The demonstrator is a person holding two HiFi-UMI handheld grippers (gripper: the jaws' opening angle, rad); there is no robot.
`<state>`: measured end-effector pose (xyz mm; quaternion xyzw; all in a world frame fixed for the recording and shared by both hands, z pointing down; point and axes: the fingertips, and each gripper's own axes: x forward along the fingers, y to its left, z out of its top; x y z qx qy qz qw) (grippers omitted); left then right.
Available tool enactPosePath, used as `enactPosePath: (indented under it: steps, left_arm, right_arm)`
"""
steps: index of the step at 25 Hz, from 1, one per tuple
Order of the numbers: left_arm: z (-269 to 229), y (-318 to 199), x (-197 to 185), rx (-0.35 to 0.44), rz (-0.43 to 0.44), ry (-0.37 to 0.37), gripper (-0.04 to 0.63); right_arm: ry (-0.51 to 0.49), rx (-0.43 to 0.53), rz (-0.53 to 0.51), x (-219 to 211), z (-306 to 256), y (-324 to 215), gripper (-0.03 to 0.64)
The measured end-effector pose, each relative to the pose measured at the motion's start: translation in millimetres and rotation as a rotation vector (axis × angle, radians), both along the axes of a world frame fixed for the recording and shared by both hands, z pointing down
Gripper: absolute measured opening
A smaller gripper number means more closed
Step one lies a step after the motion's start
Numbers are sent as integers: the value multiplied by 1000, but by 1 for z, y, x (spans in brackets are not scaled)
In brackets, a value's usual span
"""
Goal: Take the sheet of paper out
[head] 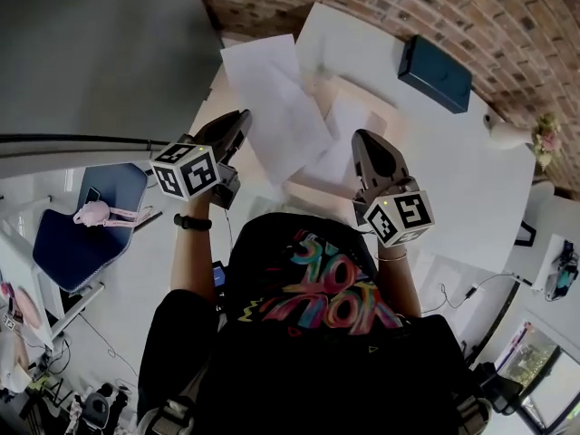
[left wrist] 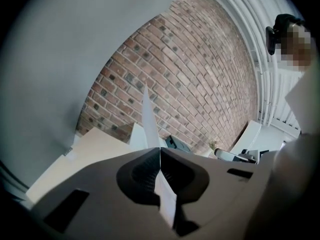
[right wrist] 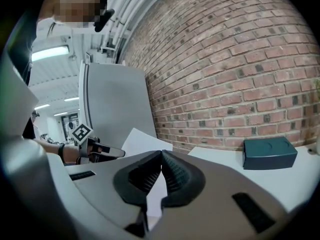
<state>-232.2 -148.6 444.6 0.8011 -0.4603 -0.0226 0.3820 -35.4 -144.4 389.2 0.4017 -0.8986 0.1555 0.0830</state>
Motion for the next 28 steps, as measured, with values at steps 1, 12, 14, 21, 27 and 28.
enactPosePath:
  steps: [1,12,14,21,27,28]
  left_arm:
    - [-7,0,1,20,-3,-11,25]
    - [-81,3,40,273,37,-230,25]
    - [-90,2,54,323,56,-272,25]
    - [-107,-1,105,452,118,-355,25]
    - [-113,3,148,560,191,-440,25]
    - [-113,4,153,568,201,-439,25]
  right_arm:
    - [-2,6,0,1,-2,0,18]
    - [-21,91,62,28,-37,-1,18]
    - [-27,106,89,39,-42,-1,18]
    - [-6,156,196,80,-59,5,18]
    - [40,195,298,115,-71,14,18]
    - [43,202,310,120,-72,16,18]
